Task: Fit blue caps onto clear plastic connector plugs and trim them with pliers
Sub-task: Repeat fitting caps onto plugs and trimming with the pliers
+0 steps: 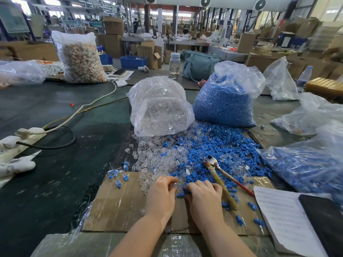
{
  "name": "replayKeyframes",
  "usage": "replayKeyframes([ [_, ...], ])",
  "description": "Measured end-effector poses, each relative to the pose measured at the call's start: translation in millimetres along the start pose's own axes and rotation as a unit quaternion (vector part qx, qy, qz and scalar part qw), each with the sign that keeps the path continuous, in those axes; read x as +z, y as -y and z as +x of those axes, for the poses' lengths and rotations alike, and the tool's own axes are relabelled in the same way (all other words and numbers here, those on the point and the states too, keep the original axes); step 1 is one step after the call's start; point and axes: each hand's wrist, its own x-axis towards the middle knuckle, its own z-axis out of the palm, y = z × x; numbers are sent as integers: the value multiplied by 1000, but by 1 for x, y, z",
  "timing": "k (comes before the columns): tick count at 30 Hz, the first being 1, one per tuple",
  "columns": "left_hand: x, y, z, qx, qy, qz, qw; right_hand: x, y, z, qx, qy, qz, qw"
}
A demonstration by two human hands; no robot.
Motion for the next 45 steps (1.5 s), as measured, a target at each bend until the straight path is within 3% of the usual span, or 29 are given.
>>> replayKeyframes([
  [4,-3,1,-4,-47,-1,-71,996,3,-4,1,4,0,14,1000],
  [17,-5,3,-14,-65,-34,-99,992,-3,-7,-1,22,22,31,999],
  [26,-3,1,-22,-70,-31,-111,991,-4,-8,-7,25,-8,41,999],
  [39,-5,0,-36,-53,-84,-110,989,-3,-8,-16,23,-21,51,998],
  [45,-5,-1,-45,-33,-108,-29,993,-4,-6,-16,27,-22,58,998],
])
